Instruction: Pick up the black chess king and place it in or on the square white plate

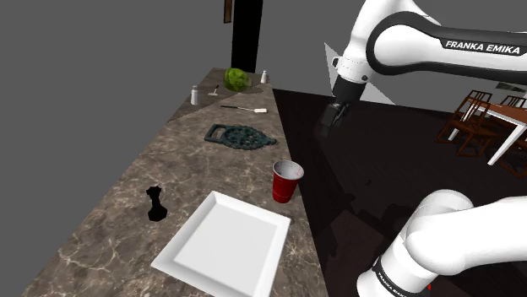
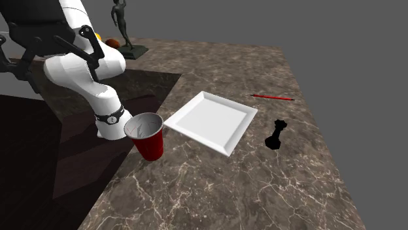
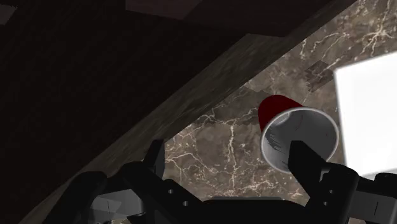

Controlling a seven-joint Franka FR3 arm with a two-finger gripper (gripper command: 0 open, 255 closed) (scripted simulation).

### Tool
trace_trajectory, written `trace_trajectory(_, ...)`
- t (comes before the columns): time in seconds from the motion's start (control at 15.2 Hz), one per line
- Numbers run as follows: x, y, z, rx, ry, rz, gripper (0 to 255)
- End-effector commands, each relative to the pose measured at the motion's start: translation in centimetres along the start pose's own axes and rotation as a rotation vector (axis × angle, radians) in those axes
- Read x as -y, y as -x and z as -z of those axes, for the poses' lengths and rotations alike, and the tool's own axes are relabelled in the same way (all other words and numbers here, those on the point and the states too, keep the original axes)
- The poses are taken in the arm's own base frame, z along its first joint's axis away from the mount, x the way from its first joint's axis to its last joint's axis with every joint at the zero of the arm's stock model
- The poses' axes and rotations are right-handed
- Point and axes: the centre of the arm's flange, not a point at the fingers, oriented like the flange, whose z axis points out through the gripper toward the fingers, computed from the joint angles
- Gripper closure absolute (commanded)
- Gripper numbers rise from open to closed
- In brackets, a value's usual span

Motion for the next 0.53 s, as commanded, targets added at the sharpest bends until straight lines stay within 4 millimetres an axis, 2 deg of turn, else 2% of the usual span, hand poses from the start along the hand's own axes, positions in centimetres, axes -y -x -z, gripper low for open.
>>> trace_trajectory(0.0,0.0,0.0,0.0,0.0,0.0,0.0,0)
trace_trajectory(0.46,7.3,-5.0,-2.2,0.015,-0.019,0.016,0)
